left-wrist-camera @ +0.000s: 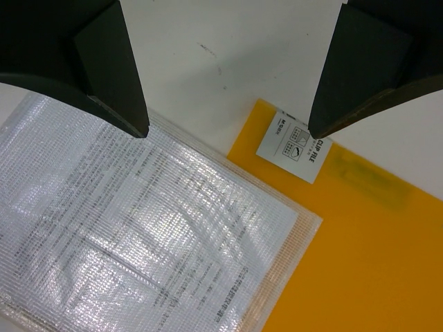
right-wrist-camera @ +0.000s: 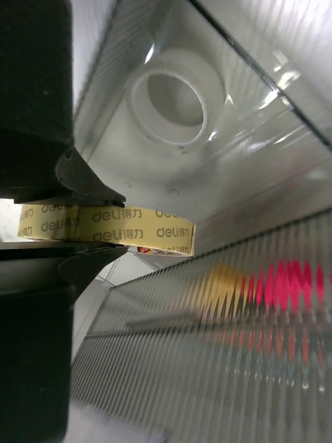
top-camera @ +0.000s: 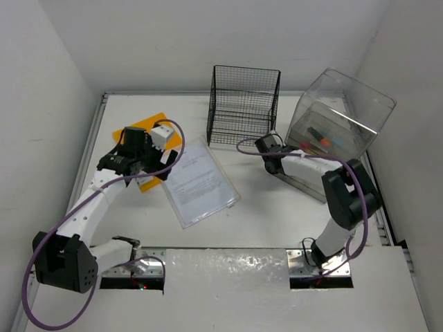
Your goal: Organize the desk
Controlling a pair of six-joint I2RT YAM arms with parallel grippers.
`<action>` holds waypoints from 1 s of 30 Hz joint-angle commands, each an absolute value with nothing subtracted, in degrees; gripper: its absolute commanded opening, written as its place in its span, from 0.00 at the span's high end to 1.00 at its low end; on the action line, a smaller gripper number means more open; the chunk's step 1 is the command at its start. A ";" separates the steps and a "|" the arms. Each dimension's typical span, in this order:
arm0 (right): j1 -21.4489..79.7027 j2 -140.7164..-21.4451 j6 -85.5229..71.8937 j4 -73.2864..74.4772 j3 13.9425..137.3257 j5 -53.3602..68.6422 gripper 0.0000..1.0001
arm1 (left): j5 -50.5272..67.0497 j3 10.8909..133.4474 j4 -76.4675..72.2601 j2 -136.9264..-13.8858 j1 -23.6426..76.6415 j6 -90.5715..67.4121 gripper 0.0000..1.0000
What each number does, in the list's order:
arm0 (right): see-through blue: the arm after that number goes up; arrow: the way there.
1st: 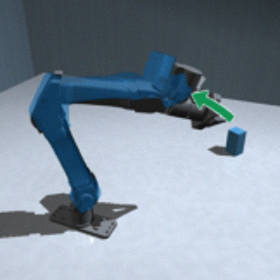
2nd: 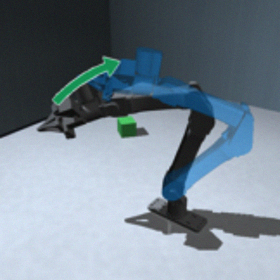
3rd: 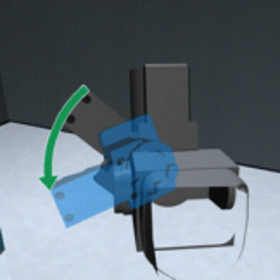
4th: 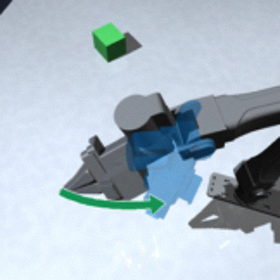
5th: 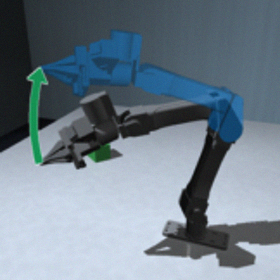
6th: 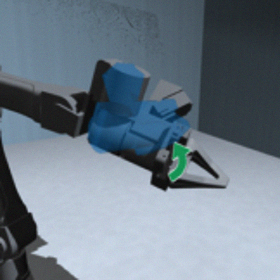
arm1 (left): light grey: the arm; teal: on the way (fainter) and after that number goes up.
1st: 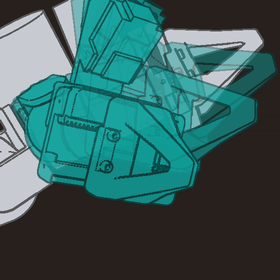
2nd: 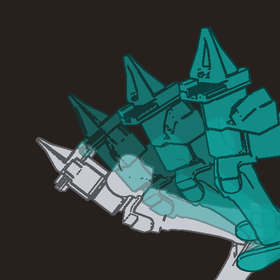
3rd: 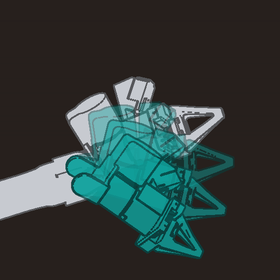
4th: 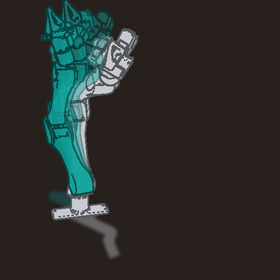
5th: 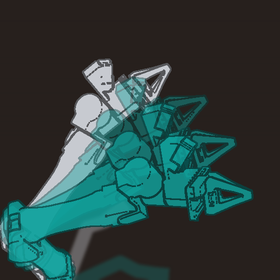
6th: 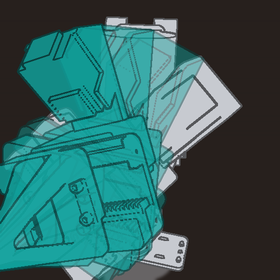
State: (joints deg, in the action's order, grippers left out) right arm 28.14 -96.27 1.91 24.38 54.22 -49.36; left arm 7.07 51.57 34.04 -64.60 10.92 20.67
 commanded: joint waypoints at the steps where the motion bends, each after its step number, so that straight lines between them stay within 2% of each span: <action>1: 26.90 -99.83 4.22 22.33 53.96 -50.01 0.97 | 6.50 50.98 31.38 -63.54 10.90 20.21 0.00; 3: 26.81 -101.06 4.66 22.15 54.05 -50.71 0.94 | 6.50 50.89 31.38 -63.63 10.90 20.13 0.00; 5: 26.54 -102.04 4.83 21.97 54.14 -51.93 0.84 | 6.33 50.89 31.38 -63.81 10.90 20.13 0.00; 8: 26.19 -103.18 5.18 22.24 54.32 -53.52 0.78 | 6.24 50.89 31.46 -63.81 10.90 20.13 0.00; 10: 25.93 -103.10 5.01 22.15 54.05 -53.44 0.61 | 6.24 50.89 31.55 -63.81 10.90 20.04 0.00; 13: 25.93 -102.22 4.75 22.15 53.61 -52.30 0.46 | 6.33 50.98 31.55 -63.90 10.90 20.04 0.00; 25: 25.93 -94.41 3.96 24.17 53.26 -43.16 0.45 | 6.50 51.59 31.64 -64.86 10.90 20.04 0.00; 30: 25.49 -92.72 4.13 22.59 50.98 -42.89 0.60 | 6.33 52.03 32.25 -64.78 10.90 20.04 0.00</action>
State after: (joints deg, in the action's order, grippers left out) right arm 25.96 -94.08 4.58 23.62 52.14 -44.16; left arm 6.59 50.96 34.00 -64.99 10.90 20.64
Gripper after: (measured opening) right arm 0.419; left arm 0.996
